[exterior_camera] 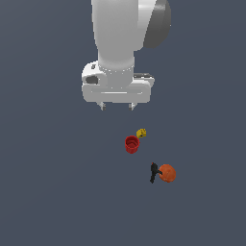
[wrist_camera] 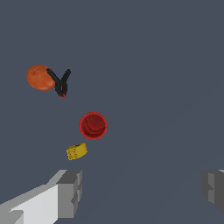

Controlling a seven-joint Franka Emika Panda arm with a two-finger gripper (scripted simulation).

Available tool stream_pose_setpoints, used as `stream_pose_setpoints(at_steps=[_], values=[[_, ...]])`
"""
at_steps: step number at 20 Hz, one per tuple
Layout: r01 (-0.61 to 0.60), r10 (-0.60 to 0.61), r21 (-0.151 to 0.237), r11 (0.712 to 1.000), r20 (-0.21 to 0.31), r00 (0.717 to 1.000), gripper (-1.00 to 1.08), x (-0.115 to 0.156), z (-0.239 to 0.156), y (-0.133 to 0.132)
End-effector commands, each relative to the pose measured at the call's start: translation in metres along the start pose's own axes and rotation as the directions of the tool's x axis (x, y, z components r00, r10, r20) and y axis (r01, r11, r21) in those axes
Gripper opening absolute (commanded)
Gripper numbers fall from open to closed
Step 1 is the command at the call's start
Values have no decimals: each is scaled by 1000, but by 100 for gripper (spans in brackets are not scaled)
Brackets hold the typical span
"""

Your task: Pick up a designated object from a clutter of objects.

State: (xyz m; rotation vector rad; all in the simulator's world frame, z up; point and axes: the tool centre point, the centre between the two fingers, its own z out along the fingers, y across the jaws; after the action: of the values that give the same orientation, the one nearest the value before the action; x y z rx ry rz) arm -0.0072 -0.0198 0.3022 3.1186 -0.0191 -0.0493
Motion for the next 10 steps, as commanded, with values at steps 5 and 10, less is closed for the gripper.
stream_pose_setpoints(at_steps=[5,10], values=[[18,-18,-3,1000,-11,1000,100,1,-4,-3],[60,-60,-11,998,-36,998,100,5,-13,-10]])
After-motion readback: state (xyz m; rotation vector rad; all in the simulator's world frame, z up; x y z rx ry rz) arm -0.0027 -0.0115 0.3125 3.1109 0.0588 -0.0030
